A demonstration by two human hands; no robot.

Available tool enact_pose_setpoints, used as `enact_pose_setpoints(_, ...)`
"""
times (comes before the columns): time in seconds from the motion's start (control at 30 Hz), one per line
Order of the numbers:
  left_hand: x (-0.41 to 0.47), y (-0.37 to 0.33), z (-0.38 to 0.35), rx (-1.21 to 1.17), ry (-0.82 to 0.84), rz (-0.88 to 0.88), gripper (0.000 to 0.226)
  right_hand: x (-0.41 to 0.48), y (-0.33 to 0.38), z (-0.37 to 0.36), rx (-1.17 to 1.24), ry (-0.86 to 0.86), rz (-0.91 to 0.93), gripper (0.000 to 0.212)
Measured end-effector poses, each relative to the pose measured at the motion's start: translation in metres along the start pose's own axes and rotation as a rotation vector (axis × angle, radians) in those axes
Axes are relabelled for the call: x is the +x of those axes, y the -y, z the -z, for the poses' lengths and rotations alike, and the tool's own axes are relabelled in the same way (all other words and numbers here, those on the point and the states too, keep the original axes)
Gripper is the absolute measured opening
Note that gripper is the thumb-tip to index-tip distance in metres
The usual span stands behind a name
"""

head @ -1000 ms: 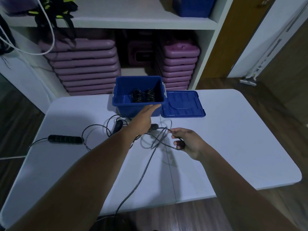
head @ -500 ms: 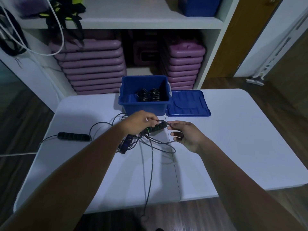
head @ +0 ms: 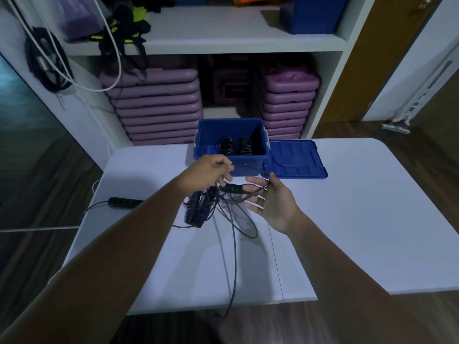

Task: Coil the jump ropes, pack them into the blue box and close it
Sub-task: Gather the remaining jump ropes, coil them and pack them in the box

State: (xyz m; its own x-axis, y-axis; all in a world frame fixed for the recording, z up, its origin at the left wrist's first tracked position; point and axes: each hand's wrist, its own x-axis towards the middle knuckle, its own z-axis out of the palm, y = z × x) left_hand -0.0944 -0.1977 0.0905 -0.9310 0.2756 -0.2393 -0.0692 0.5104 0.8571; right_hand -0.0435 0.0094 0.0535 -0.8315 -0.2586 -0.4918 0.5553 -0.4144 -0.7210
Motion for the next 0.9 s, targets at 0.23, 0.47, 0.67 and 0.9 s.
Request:
enact_pose_setpoints(0.23, -0.005, -0.002, -0.002, -0.197, 0.008, 0.11, 0.025, 0.011, -0.019, -0.018, -0.295, -0.129, -0.044, 0.044)
enact_pose_setpoints(0.47, -0.015, 0.002, 0.006, -0.269, 0.048, 0.164, 0.014, 0.027, -0.037, -0.037, -0.827, -0.157, 0.005, 0.014)
enact_pose_setpoints(0.67, -0.02, 0.024, 0.022, -0.09, -0.087, 0.229, 0.02, 0.013, -0.008, -0.042, -0.625, -0.078, 0.105, 0.017)
enact_pose_setpoints(0.9, -0.023, 0.042, 0.023, 0.046, -0.211, 0.27, 0.024, -0.012, 0.055, -0.038, -0.169, 0.094, 0.275, 0.015)
